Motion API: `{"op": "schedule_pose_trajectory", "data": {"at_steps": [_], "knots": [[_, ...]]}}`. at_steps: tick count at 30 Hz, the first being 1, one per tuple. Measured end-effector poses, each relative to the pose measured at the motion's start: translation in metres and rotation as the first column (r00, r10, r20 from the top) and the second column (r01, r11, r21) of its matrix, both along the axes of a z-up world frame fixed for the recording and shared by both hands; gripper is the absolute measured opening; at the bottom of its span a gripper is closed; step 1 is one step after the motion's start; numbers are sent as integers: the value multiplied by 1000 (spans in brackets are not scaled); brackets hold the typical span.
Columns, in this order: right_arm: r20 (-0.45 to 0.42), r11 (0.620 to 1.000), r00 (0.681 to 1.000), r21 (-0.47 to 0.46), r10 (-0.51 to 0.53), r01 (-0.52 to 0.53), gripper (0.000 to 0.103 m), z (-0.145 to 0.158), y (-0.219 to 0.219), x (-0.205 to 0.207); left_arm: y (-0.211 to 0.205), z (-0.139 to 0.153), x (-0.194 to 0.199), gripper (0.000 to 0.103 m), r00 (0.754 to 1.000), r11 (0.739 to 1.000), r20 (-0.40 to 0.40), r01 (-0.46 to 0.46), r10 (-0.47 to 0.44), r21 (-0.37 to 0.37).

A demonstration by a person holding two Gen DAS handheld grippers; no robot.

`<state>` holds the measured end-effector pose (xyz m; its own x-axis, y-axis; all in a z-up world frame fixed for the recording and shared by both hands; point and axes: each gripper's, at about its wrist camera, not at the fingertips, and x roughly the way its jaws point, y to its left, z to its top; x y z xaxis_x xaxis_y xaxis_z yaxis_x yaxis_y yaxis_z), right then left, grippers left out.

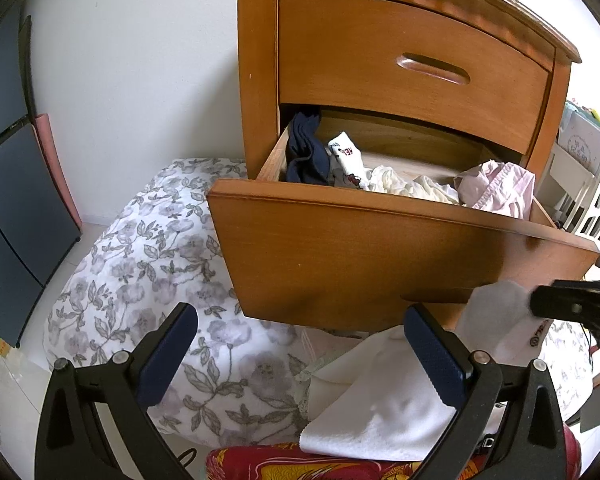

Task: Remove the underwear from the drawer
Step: 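Lower the white sock onto the bedspread and open the right gripper, then move the right gripper back from the white sock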

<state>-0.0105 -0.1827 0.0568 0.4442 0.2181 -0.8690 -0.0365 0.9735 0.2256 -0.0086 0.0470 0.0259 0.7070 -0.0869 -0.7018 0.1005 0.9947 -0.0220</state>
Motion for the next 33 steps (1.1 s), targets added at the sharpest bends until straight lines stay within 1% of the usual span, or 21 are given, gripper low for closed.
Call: {"op": "schedule_pose_trajectory", "data": {"at_steps": [2, 3, 4, 8, 12, 15, 19, 23, 28, 33], "knots": [[19, 1000, 1000, 20, -22, 22, 63, 3, -7, -8, 0, 1, 0, 103, 1000, 1000, 5, -1, 1, 4], [35, 999, 999, 35, -37, 36, 71, 6, -11, -14, 0, 1, -1, 103, 1000, 1000, 6, -1, 1, 6], [43, 998, 998, 40, -47, 46, 75, 7, -14, -17, -1, 0, -1, 103, 1000, 1000, 6, -1, 1, 8], [53, 997, 996, 35, -76, 75, 75, 5, -22, -26, -1, 0, -1, 103, 1000, 1000, 6, -2, 2, 16], [31, 992, 991, 0, -128, 128, 75, -5, -33, -26, -2, 0, -1, 103, 1000, 1000, 6, -3, 3, 24], [15, 992, 992, -23, -127, 127, 75, -13, -33, -21, -3, 0, -1, 103, 1000, 999, 6, -3, 3, 32], [-17, 995, 996, -46, -87, 86, 75, -26, -17, -14, -4, 0, -1, 103, 1000, 999, 7, -3, 3, 39], [-29, 996, 1000, -89, -4, 2, 75, -35, 11, -4, -4, -1, -1, 103, 1000, 999, 6, -2, 2, 42], [-50, 994, 999, -109, 21, -26, 75, -45, 25, 4, -4, -1, -1, 103, 1000, 999, 6, -2, 2, 42], [-89, 993, 996, -115, 29, -40, 75, -55, 28, 8, -4, -1, -1, 103, 1000, 999, 6, -3, 2, 42]]}}
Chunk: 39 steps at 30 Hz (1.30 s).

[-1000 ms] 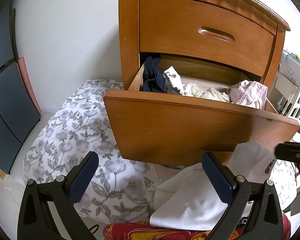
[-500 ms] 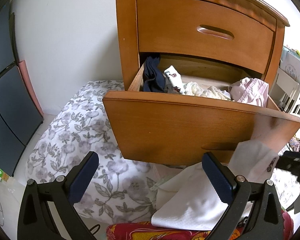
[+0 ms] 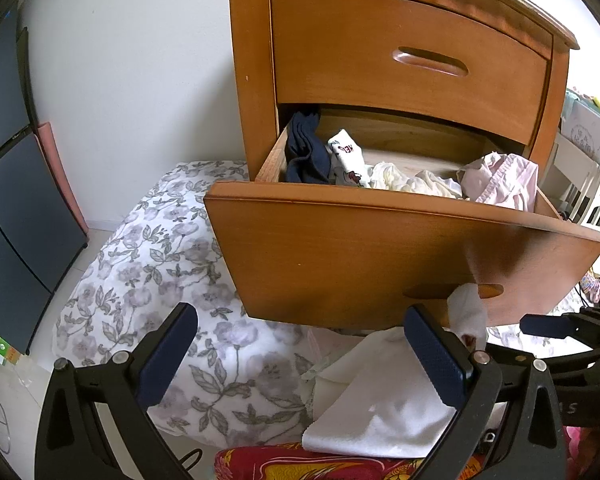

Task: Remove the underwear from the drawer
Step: 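Move the right gripper back from the white sock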

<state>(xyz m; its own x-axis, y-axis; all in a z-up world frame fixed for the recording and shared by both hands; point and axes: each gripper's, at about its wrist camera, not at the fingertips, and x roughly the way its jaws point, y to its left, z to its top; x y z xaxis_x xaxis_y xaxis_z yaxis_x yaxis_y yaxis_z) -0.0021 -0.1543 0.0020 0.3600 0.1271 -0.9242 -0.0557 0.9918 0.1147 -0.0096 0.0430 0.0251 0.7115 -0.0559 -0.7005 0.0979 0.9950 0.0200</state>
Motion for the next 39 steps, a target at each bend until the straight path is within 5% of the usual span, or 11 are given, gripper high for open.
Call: {"op": "schedule_pose_trajectory", "data": {"at_steps": [12, 19, 29, 39], "knots": [[108, 995, 991, 72, -80, 73, 76, 36, -18, -29, 0, -1, 0, 103, 1000, 1000, 0, 2, -2, 4], [129, 993, 985, 36, -116, 113, 103, 35, -23, -44, 0, 0, -2, 103, 1000, 1000, 4, 4, -4, 8], [208, 981, 959, 48, -193, 187, 103, 36, -36, -59, -3, 4, -6, 103, 999, 1000, 24, 20, -20, 20], [282, 973, 931, 78, -232, 219, 103, 37, -42, -68, 3, 35, -14, 103, 991, 990, 91, 109, -100, -89]]}}
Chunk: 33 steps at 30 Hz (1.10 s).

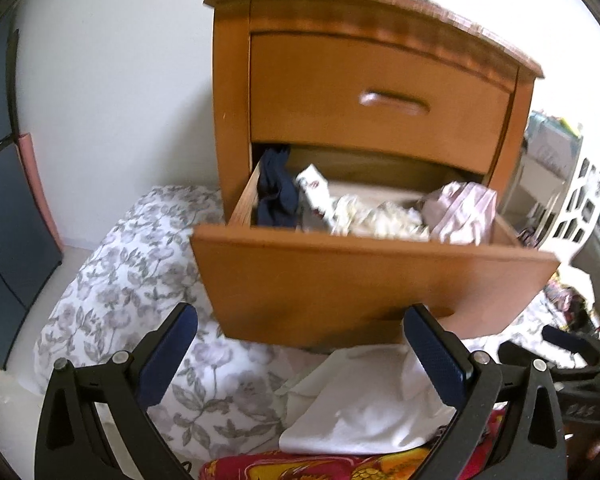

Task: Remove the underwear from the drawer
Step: 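Move the right gripper back from the white sock, then reach the left gripper into the drawer and grasp the navy sock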

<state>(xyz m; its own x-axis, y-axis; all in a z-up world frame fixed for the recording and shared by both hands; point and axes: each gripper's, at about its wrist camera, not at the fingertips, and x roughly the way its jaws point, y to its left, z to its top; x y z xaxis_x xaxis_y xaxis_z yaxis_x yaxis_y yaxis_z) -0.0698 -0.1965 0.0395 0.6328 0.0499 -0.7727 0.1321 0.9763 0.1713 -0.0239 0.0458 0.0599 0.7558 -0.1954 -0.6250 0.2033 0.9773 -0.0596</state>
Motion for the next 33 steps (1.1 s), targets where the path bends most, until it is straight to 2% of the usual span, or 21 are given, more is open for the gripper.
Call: {"op": "schedule_pose_trajectory", "data": {"at_steps": [6, 10, 12, 16, 19, 20, 22, 25, 30, 33], "knots": [[39, 997, 997, 6, -73, 73, 103, 2, -9, -6, 4, 47, 14, 103, 996, 999, 75, 49, -48, -10], [58, 994, 992, -3, -109, 110, 103, 4, -11, -9, 13, 80, 35, 103, 992, 992, 104, 77, -66, -102], [60, 992, 991, -10, -123, 123, 103, 4, -11, -10, 15, 91, 47, 103, 992, 990, 108, 79, -67, -113], [60, 991, 990, -2, -131, 131, 103, 3, -12, -12, 9, 106, 71, 103, 991, 988, 95, 102, -91, -116], [57, 992, 990, 11, -128, 127, 103, 1, -13, -12, -1, 115, 88, 103, 987, 989, 101, 135, -128, -63], [56, 992, 990, 14, -128, 127, 103, 1, -14, -12, -5, 116, 92, 103, 985, 987, 87, 153, -148, -56], [54, 992, 991, 23, -126, 125, 103, 0, -14, -12, -19, 113, 106, 103, 975, 975, 4, 222, -222, -30], [38, 993, 993, 41, -116, 114, 103, -4, -15, -9, -39, 100, 120, 103, 964, 967, -88, 253, -250, 29], [41, 993, 993, 59, -109, 107, 103, -5, -16, -10, -54, 75, 150, 103, 955, 975, -230, 207, -184, 79], [40, 992, 994, 69, -105, 102, 103, -6, -17, -10, -51, 61, 171, 103, 946, 987, -308, 137, -106, 83]]}}
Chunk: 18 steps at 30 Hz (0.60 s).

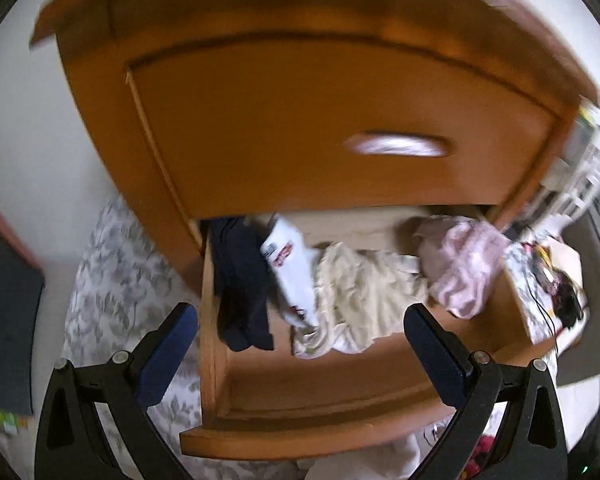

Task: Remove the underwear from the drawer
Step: 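Reach the left gripper into the drawer and grasp the navy sock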

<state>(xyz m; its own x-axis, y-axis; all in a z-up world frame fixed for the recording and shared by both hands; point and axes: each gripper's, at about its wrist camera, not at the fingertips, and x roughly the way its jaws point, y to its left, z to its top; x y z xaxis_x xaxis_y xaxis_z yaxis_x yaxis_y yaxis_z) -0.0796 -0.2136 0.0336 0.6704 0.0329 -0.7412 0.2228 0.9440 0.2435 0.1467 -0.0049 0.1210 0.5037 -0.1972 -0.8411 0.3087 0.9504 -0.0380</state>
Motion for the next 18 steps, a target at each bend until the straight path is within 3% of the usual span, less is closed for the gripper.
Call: {"op": "schedule_pose_trajectory", "data": {"at_steps": [3, 6, 8, 10, 16, 18], "knots": [[-1, 1000, 1000, 16, 4, -4, 103, -1, -1, 1, 3, -11, 18, 103, 997, 998, -53, -60, 61, 6], [-5, 1000, 1000, 30, 7, -7, 103, -3, -2, 2, 1, -24, 31, 103, 991, 993, -94, -94, 100, 73], [-6, 999, 1000, 36, 9, -9, 103, -4, -2, 2, 2, -31, 39, 99, 986, 992, -123, -106, 114, 67], [-8, 999, 1000, 42, 13, -13, 103, -5, -3, 2, 5, -39, 46, 83, 979, 989, -146, -134, 142, 65], [-19, 998, 1000, 67, 22, -21, 103, -8, -4, 5, 17, -64, 61, 59, 958, 981, -209, -189, 195, 49], [-21, 997, 1000, 72, 23, -22, 103, -9, -5, 5, 19, -72, 63, 55, 954, 980, -224, -191, 198, 52]]}}
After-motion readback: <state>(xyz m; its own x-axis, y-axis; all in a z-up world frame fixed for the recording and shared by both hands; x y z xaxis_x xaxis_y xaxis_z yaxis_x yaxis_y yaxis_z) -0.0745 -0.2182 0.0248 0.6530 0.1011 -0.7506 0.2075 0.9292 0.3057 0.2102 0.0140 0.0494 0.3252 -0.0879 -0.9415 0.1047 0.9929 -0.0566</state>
